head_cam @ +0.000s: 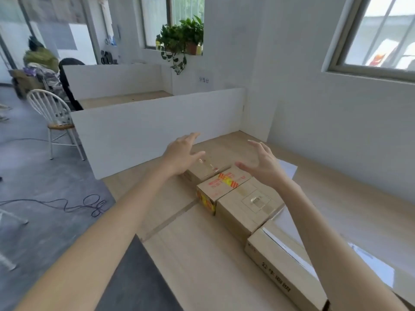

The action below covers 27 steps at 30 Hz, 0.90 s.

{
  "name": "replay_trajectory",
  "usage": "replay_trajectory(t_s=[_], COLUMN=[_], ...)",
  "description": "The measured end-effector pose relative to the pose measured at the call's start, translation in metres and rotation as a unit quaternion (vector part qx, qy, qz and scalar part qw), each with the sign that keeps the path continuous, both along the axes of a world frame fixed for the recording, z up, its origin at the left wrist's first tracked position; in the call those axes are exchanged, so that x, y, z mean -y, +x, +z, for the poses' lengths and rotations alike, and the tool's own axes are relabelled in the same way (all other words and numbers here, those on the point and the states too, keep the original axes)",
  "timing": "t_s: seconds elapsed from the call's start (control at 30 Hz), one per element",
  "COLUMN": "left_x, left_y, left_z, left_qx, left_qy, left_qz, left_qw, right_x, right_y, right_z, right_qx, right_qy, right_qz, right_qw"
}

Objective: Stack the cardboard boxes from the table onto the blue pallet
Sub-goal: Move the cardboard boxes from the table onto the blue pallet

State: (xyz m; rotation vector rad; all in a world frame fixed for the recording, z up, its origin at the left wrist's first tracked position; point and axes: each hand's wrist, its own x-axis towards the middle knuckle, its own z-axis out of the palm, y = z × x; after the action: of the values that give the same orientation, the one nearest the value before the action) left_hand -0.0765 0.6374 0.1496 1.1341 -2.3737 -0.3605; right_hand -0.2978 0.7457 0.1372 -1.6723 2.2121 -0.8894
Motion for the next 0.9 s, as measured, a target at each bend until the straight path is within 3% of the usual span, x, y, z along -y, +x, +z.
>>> replay_trajectory(t_s=[0.23,0.47,0.67,0.9], left_x=[0.100,0.215,0.294,0.368], left_y=[0.019,-0.002,-0.019,-0.042], left_z=[-0.034,-0.090,-0.144,-0.188], left_qx=[0.000,0.053,0.125,0.210], left_qy=[0.037,0.076,0.138,0.163], left_qz=[0.020,0.003,-0.022,-0.050], left_qw=[0.999,0.996,0.982,0.963], right_x=[0.108,0.215,0.278,0.316], right_y=[0.022,0.008,-0.001,-0.005], right_z=[-0.030,-0.087,-0.145,-0.211], right_qx=[0.014,0.041,0.082,0.064], right_qy=[0.007,0.021,0.093,0.183], right_qz=[0.006,-0.035,-0.073,-0.145], right_qw=[1.000,0.998,0.989,0.970])
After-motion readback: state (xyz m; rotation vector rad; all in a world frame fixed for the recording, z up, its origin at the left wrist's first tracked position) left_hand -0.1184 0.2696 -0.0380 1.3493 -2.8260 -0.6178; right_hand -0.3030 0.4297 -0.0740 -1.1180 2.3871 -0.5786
